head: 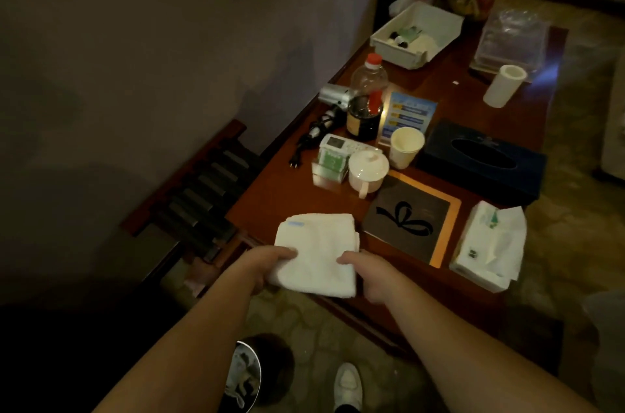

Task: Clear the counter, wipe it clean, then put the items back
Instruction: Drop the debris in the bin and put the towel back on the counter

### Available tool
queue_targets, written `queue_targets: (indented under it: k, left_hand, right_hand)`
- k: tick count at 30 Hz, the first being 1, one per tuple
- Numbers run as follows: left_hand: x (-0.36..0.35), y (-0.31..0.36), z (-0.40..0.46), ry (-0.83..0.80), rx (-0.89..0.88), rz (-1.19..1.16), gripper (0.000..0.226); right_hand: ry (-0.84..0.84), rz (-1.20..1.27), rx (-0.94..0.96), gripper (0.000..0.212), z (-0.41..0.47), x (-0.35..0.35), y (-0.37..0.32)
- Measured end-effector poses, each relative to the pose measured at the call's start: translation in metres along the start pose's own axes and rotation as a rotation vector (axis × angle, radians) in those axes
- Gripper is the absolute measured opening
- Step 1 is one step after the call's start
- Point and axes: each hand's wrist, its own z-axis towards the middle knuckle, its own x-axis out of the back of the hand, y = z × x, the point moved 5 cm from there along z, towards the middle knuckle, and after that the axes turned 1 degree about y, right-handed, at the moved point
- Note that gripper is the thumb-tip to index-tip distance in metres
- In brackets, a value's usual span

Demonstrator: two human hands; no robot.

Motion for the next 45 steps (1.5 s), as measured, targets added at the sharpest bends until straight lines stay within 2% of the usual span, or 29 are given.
queue_targets:
  k: [4, 9, 14, 20, 23, 26, 29, 31, 34, 39, 45]
  left_hand:
    - [0.007, -0.035, -0.027, -0.127, 0.026, -0.25, 0.045]
    - [0.031, -0.083, -0.078, -0.223, -0.02, -0.46, 0.057]
    - [0.077, -0.142, -0.144, -0.217, -0.084, -0.566, 0.048]
    - [0.158, -0.226, -0.222, -0.131, -0.181, -0.796, 0.044]
    - [0.204, -0.274, -0.26, -0.029, -0.25, -0.873, 0.049]
    - [0.249, -0.322, -0.294, 0.112, -0.37, -0.916, 0.045]
    - [0.291, -0.371, -0.331, 0.27, -0.478, -0.942, 0.047]
    - [0.316, -0.404, -0.358, 0.389, -0.524, -0.958, 0.039]
    - [0.345, -0.443, -0.395, 0.561, -0.569, -0.977, 0.03]
    - [0.384, -0.498, -0.453, 0.786, -0.609, -1.056, 0.026]
    - [0.434, -0.545, -0.519, 0.935, -0.664, -1.146, 0.027]
  right_hand:
    - [-0.147, 0.036, -0.06, 0.04, -0.031, -0.008, 0.016]
    - [-0.191, -0.022, 0.024, 0.04, -0.062, -0.034, 0.035]
    - [-0.272, -0.165, 0.072, 0.034, -0.104, -0.096, 0.059]
    - [-0.44, -0.374, 0.147, 0.041, -0.156, -0.197, 0.11]
    - [-0.598, -0.476, 0.187, 0.055, -0.189, -0.257, 0.145]
    - [-0.712, -0.59, 0.292, 0.049, -0.226, -0.32, 0.178]
    - [-0.782, -0.778, 0.455, 0.052, -0.266, -0.377, 0.209]
    - [-0.823, -0.879, 0.557, 0.045, -0.293, -0.414, 0.231]
    - [-0.875, -0.952, 0.659, 0.03, -0.328, -0.46, 0.262]
    - [-1.019, -1.061, 0.76, 0.031, -0.385, -0.53, 0.305]
    - [-1.227, -1.175, 0.837, 0.033, -0.452, -0.607, 0.337]
